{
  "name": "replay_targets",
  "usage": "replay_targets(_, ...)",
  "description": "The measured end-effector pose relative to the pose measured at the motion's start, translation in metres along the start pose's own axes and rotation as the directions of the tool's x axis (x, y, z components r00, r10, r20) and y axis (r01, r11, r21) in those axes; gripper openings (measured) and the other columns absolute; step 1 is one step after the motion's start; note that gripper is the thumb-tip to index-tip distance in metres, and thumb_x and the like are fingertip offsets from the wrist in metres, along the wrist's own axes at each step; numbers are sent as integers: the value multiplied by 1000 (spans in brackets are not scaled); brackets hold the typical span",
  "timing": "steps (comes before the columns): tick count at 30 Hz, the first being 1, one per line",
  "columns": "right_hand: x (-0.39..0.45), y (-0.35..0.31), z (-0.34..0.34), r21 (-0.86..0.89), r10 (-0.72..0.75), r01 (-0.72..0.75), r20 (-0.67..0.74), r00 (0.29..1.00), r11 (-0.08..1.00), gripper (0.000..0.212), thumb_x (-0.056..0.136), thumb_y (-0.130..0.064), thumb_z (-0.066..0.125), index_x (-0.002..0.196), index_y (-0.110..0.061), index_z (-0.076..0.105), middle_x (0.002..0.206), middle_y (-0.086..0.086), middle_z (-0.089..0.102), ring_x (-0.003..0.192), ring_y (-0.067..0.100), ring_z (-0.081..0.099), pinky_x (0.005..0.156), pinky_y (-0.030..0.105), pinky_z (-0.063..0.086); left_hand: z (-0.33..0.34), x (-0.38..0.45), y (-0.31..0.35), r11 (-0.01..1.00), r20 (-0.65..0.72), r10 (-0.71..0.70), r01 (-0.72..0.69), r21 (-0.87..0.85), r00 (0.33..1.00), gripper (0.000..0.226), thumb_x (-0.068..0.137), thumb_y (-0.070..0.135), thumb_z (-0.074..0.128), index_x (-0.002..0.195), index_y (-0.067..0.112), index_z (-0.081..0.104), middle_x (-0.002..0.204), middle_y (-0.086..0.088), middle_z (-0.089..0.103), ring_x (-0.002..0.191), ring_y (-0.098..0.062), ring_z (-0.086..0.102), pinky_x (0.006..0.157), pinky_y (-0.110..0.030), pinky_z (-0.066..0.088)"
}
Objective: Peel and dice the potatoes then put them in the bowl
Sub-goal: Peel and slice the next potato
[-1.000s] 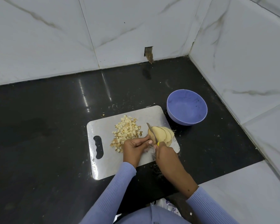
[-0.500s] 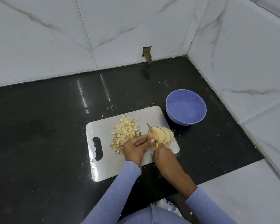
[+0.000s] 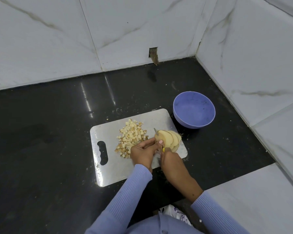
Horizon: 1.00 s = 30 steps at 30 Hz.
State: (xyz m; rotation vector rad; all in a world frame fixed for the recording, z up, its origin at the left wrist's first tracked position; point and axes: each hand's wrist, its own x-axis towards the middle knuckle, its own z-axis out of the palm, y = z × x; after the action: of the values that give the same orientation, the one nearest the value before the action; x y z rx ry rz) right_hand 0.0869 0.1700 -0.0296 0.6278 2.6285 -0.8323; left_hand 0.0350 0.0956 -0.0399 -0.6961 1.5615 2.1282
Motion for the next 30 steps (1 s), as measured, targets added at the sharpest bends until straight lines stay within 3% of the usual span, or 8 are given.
replay_targets(6,-5,6,4,-11,54,-53,34,998,999,30,103,-26,31,114,-3,47,107,16,60,97,29,58,72,30,39,1,3,-7,989,-32,63,-58,137,998,30,61,4,86,88,4,74,80,-5,74,79,-16,71,79,-30,57)
replay_targets(10,3,1,2,-22,50,-48,95,994,999,21,98,-13,37,112,-2,49,108,16,59,94,26,57,70,29,39,2,1,-9,975,-20,122,-116,191,992,27,63,6,86,87,9,74,80,-2,74,78,-12,71,80,-30,57)
replay_targets(14,-5,9,6,17,62,-65,106,992,998,26,102,-24,30,110,-5,46,109,17,58,98,29,56,71,29,37,1,3,-9,944,-32,211,-195,265,977,29,66,12,86,93,8,74,81,1,74,75,-2,69,76,-23,55)
replay_targets(17,-25,23,8,-69,62,-54,112,992,996,32,104,-29,27,111,-4,46,110,17,57,101,32,56,72,31,36,0,7,-7,926,-8,260,-246,287,966,25,67,14,85,89,12,74,79,5,72,72,3,67,78,-23,55)
replay_targets(21,-32,38,2,-107,50,-34,147,988,994,33,104,-33,28,108,-6,47,98,12,57,88,26,56,70,29,36,-4,8,-5,882,64,282,-285,377,957,41,71,18,83,108,11,69,101,0,70,80,4,64,82,-22,53)
replay_targets(24,-27,38,-2,-73,27,-17,139,990,997,31,103,-34,30,104,-8,47,86,5,48,80,23,51,69,30,37,-10,15,-1,735,240,345,-420,532,907,50,75,22,80,122,15,64,110,6,64,86,6,59,80,-13,48)
replay_targets(27,-21,36,-4,-44,-5,10,111,994,999,25,103,-34,31,92,-14,41,82,3,45,77,23,48,67,31,36,-12,23,9,524,447,337,-560,642,828,36,84,24,72,119,21,66,110,1,70,94,-10,64,89,-26,51)
replay_targets(30,-16,35,-7,-26,-32,35,85,996,999,23,102,-34,31,89,-16,38,76,-1,44,77,22,47,68,30,34,-13,36,22,353,592,209,-625,696,778,39,84,23,71,123,20,64,111,-3,69,99,-17,62,93,-30,48)
